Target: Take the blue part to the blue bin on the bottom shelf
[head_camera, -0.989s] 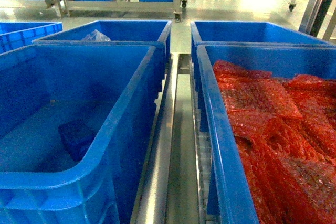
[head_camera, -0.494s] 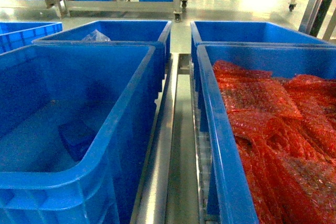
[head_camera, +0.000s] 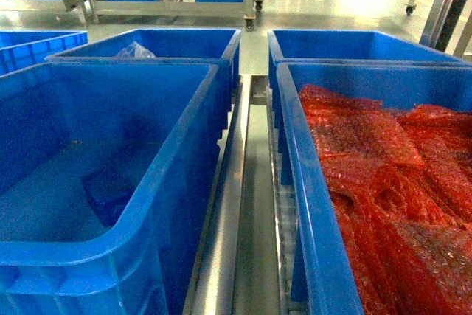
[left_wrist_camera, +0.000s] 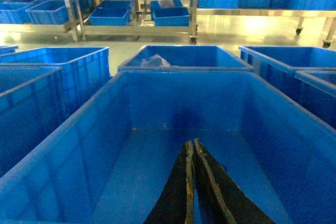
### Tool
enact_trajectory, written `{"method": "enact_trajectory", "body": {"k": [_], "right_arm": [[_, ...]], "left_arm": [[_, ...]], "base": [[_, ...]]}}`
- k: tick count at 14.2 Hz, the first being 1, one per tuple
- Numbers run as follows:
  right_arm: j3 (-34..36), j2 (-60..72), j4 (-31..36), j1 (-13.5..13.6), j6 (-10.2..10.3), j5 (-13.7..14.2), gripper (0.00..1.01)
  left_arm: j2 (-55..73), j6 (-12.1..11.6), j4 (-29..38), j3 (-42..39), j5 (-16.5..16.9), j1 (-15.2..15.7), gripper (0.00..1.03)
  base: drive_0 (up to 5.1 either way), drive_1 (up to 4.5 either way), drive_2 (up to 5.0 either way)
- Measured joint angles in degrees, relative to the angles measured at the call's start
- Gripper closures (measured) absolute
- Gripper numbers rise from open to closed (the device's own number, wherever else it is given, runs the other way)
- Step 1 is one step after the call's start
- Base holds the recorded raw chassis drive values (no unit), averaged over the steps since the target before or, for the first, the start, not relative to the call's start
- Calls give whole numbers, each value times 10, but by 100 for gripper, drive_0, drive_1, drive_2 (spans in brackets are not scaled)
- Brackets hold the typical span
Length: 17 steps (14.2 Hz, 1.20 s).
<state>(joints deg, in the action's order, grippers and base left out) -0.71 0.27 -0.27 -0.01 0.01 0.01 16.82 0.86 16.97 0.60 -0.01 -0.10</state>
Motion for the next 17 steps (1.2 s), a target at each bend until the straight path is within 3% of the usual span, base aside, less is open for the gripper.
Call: {"method": "enact_trajectory", "body": {"k": [5, 6, 7, 12, 14, 17], "right_arm": [[0, 0, 0, 0, 0, 0, 3], [0, 0, 0, 0, 0, 0, 3], [0, 0, 0, 0, 0, 0, 3], [0, 0, 0, 0, 0, 0, 3], [0, 0, 0, 0, 0, 0, 3], [0, 0, 0, 0, 0, 0, 3]], "left_arm": [[-65, 0, -67, 0, 0, 0, 101], [-89, 0, -100, 1, 0, 0, 101], [-155, 0, -178, 0, 0, 0, 101], [-162, -1, -172, 0, 0, 0, 101], [-162, 0, -172, 0, 0, 0, 77], [-162, -1, -172, 0, 0, 0, 34]], "base": [[0, 0, 0], [0, 0, 0], [0, 0, 0], [0, 0, 0], [0, 0, 0], [0, 0, 0]]}}
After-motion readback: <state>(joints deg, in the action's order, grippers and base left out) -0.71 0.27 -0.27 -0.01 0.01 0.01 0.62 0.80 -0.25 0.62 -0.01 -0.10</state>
